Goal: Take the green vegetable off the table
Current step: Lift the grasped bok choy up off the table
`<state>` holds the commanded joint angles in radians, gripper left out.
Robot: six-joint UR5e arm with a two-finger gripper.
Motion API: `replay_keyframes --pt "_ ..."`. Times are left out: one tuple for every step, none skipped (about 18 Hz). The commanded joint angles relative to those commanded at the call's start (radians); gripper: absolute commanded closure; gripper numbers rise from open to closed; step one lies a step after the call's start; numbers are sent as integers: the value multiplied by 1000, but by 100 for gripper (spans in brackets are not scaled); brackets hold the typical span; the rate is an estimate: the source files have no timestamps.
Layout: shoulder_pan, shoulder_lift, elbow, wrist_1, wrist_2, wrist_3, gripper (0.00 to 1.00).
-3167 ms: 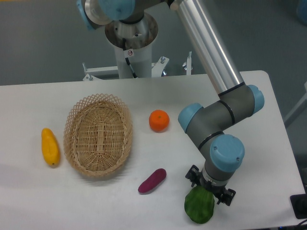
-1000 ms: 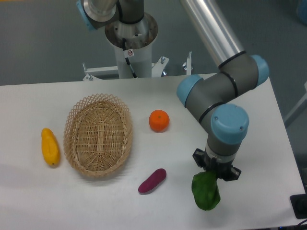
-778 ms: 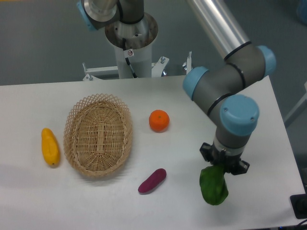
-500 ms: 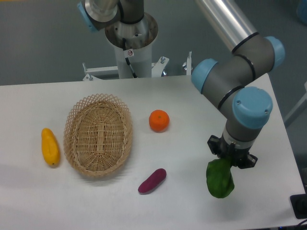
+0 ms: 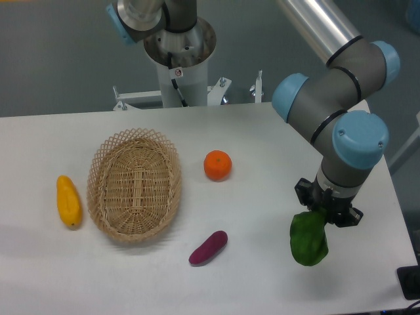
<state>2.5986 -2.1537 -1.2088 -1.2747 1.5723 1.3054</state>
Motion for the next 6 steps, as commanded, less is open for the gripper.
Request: replay_keyframes --pt "0 0 -2 0 2 0 87" --pt "-2 0 -5 0 2 0 87" --pt "0 0 -5 0 2 0 87" --pt "0 0 -5 0 2 0 87" --pt "0 2 -5 0 2 0 87" --pt "0 2 -5 0 2 0 87"
